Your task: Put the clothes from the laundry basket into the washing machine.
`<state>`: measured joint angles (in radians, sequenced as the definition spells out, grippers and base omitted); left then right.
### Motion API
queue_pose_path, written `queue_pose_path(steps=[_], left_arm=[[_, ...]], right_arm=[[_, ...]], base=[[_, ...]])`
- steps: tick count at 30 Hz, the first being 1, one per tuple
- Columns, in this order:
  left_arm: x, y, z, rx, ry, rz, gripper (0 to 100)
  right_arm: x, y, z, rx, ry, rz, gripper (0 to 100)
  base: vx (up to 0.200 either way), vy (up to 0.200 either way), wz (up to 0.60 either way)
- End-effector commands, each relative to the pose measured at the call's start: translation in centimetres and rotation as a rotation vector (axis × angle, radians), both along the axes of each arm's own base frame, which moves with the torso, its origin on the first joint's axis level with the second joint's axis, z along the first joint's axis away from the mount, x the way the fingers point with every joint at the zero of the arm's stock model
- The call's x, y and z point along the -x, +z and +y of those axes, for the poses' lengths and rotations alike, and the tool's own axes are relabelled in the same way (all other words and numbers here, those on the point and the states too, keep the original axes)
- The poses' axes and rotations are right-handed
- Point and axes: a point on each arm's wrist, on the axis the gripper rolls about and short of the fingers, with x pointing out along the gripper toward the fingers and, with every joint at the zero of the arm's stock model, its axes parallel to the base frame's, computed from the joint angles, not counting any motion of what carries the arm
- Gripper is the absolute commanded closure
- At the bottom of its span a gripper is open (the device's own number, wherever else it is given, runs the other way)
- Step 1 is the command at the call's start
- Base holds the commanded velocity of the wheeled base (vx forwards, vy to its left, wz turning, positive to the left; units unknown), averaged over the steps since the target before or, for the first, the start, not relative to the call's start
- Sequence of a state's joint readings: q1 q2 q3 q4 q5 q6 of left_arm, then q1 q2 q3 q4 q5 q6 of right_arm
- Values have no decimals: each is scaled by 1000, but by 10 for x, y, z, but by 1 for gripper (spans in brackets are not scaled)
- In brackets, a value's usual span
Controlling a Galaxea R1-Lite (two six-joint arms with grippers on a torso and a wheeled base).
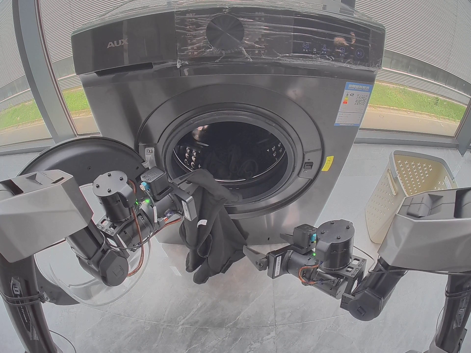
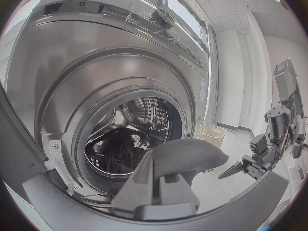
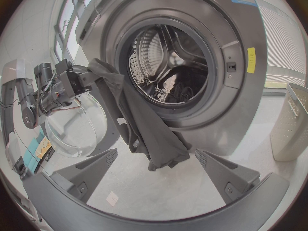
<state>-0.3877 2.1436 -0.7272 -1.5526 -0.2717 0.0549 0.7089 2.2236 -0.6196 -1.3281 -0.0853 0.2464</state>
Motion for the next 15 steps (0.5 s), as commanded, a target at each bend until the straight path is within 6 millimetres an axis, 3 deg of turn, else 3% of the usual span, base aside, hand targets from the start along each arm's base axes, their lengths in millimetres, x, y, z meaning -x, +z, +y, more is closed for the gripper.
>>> queue_pose_path(steps=[1, 6, 13, 15], left_arm=[[-2, 8, -5, 28, 7, -26, 100], [-2, 10, -8, 38, 3, -32, 100], [0, 11, -12, 47, -10, -29, 100], [0, 12, -14, 56, -5, -26, 100]], right_arm=[[-6, -30, 9, 25, 60, 34, 0], [-10, -45, 13, 22, 117, 61, 0], [-28, -61, 35, 8, 158, 62, 0], [-34, -74, 40, 12, 158, 73, 0]], base=[[0, 0, 0], [0, 0, 0], [0, 0, 0], [0, 0, 0]])
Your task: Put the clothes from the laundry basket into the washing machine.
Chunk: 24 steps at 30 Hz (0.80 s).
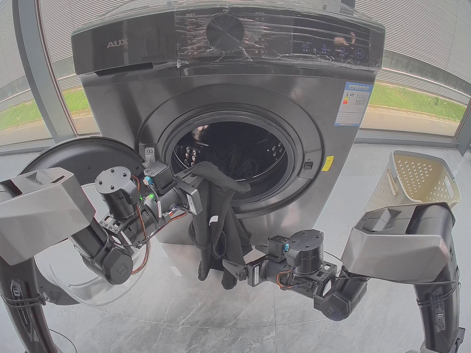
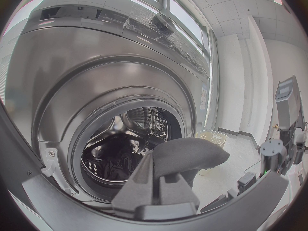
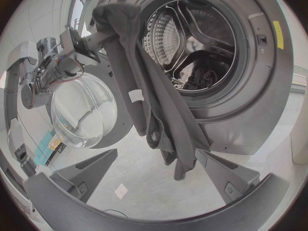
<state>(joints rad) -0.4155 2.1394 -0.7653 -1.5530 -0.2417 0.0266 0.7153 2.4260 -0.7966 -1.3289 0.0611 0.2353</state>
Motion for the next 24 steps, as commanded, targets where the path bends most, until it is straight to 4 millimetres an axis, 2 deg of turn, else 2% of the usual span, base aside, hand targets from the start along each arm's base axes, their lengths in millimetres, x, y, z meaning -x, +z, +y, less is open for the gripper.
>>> queue_pose_path(steps=[1, 10, 24], left_arm=[[1, 3, -4, 16, -3, -8, 100], [3, 4, -10, 22, -14, -11, 100], [5, 5, -14, 32, -27, -3, 100]], right_arm=[[-9, -33, 12, 25, 11, 36, 0], [-15, -54, 23, 24, 18, 48, 0], [-53, -63, 49, -29, -53, -32, 0]], base=[[0, 0, 0], [0, 0, 0], [0, 0, 0]])
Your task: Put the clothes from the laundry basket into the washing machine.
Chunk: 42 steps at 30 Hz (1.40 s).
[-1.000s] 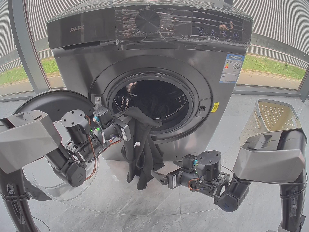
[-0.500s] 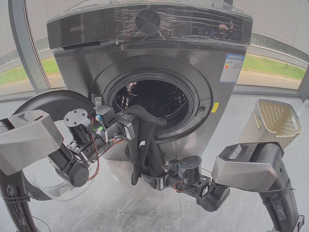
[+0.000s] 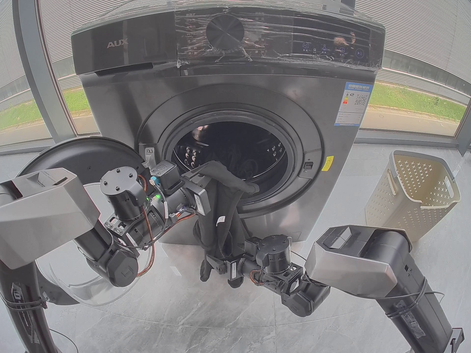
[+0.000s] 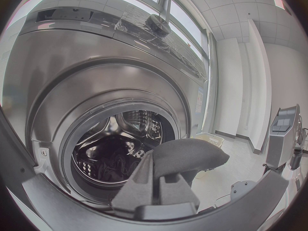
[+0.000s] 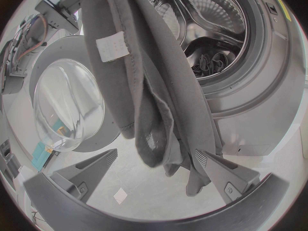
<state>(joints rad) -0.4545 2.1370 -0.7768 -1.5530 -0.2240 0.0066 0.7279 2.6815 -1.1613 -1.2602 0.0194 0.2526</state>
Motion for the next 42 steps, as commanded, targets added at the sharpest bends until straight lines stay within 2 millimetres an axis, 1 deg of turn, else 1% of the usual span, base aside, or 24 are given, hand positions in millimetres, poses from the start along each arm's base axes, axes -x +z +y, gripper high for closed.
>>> queue_pose_path(steps=[1, 3, 4, 9, 10, 17, 20, 24, 25, 26, 27, 29, 30, 31, 32, 34, 35, 36, 38, 39, 40, 41, 42], left_arm=[[1, 1, 0, 10, -3, 0, 100], [1, 1, 0, 12, -3, 3, 100], [2, 6, 1, 20, -4, -6, 100], [4, 8, 1, 36, -8, 1, 100], [3, 8, 1, 36, -9, 0, 100], [1, 4, 3, 30, -1, 10, 100], [-1, 2, 6, 28, 8, 16, 100], [-8, -4, 13, 18, 34, 23, 100], [-9, -6, 15, 17, 40, 27, 100], [-9, -6, 15, 18, 40, 28, 100], [-11, -6, 18, 17, 49, 30, 100], [-11, -6, 20, 19, 53, 31, 100], [-11, -5, 21, 22, 56, 30, 100], [-11, -4, 22, 23, 57, 28, 100], [-12, -4, 26, 22, 65, 28, 100], [-11, -4, 30, 19, 67, 31, 100], [-10, -4, 31, 17, 69, 33, 100], [-10, -4, 31, 17, 69, 33, 100], [-6, 0, 35, 16, 70, 31, 100], [-4, 0, 36, 13, 64, 35, 100], [-4, 0, 36, 13, 64, 35, 100], [2, -2, 39, 2, 48, 50, 100], [5, -1, 40, -1, 44, 54, 100]], right_arm=[[-12, -10, 5, -5, -32, -15, 0], [-15, -10, 5, -7, -44, -19, 0], [-20, -11, 3, -9, -66, -26, 0], [-23, -9, 3, -17, -82, -39, 0], [-23, -8, 3, -19, -82, -42, 100], [-22, -5, 2, -29, -83, -53, 100], [-17, -3, -3, -27, -84, -56, 100], [-3, 23, -14, -32, -84, -71, 100], [3, 30, -21, -22, -86, -67, 100], [4, 30, -22, -21, -88, -66, 100], [13, 44, -34, -10, -94, -70, 100], [16, 55, -48, -3, -116, -80, 100], [17, 62, -57, 4, -131, -85, 100], [17, 64, -60, 5, -135, -88, 100], [20, 72, -75, 26, -156, -101, 100], [22, 80, -97, 70, -181, -138, 100], [23, 87, -103, 71, -187, -159, 100], [23, 87, -103, 71, -187, -159, 100], [27, 115, -115, 27, -189, -216, 100], [28, 122, -119, 14, -189, -229, 100], [28, 122, -119, 14, -189, -229, 100], [33, 133, -129, -1, -194, -250, 100], [38, 138, -132, -8, -190, -261, 100]], base=[[0, 0, 0], [0, 0, 0], [0, 0, 0], [0, 0, 0], [0, 0, 0], [0, 0, 0], [0, 0, 0], [0, 0, 0], [0, 0, 0], [0, 0, 0], [0, 0, 0], [0, 0, 0], [0, 0, 0], [0, 0, 0], [0, 0, 0], [0, 0, 0], [0, 0, 0], [0, 0, 0], [0, 0, 0], [0, 0, 0], [0, 0, 0], [0, 0, 0], [0, 0, 0]])
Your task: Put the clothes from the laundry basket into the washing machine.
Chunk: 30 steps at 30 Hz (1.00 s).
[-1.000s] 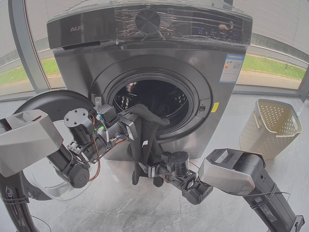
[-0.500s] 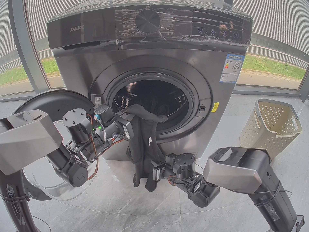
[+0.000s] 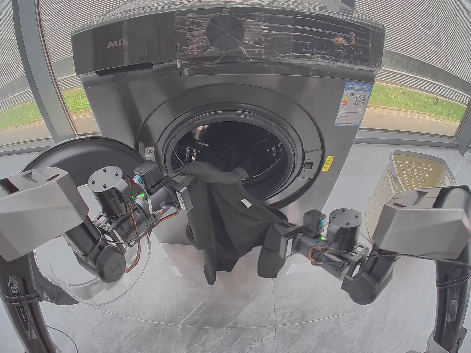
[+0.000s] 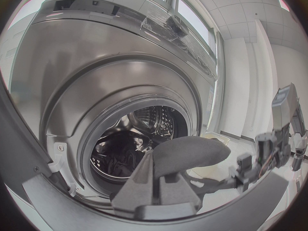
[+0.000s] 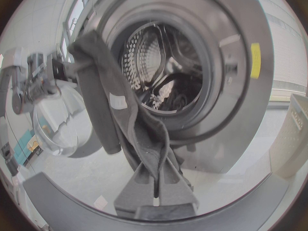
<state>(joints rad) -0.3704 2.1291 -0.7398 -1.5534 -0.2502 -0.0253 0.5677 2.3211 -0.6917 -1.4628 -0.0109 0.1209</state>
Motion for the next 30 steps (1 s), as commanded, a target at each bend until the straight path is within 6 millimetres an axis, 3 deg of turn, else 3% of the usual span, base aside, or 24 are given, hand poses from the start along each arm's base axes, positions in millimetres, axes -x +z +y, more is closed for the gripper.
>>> queue_pose_path(steps=[1, 7, 12, 14, 19, 30], left_arm=[[16, 4, 12, -12, -11, 17, 100], [30, 14, 23, -17, -32, 12, 100], [37, 12, 26, -22, -34, 31, 100], [38, 7, 27, -31, -30, 48, 100], [34, 10, 34, -26, -7, 37, 100], [36, 9, 34, -33, -6, 36, 100]], right_arm=[[20, 55, -33, -60, -14, -119, 100], [40, 72, -46, -103, -1, -136, 100], [34, 80, -50, -138, -25, -156, 100], [22, 94, -49, -174, -46, -220, 100], [23, 99, -46, -184, -40, -232, 100], [18, 127, -35, -254, -54, -334, 100]], base=[[0, 0, 0], [0, 0, 0], [0, 0, 0], [0, 0, 0], [0, 0, 0], [0, 0, 0]])
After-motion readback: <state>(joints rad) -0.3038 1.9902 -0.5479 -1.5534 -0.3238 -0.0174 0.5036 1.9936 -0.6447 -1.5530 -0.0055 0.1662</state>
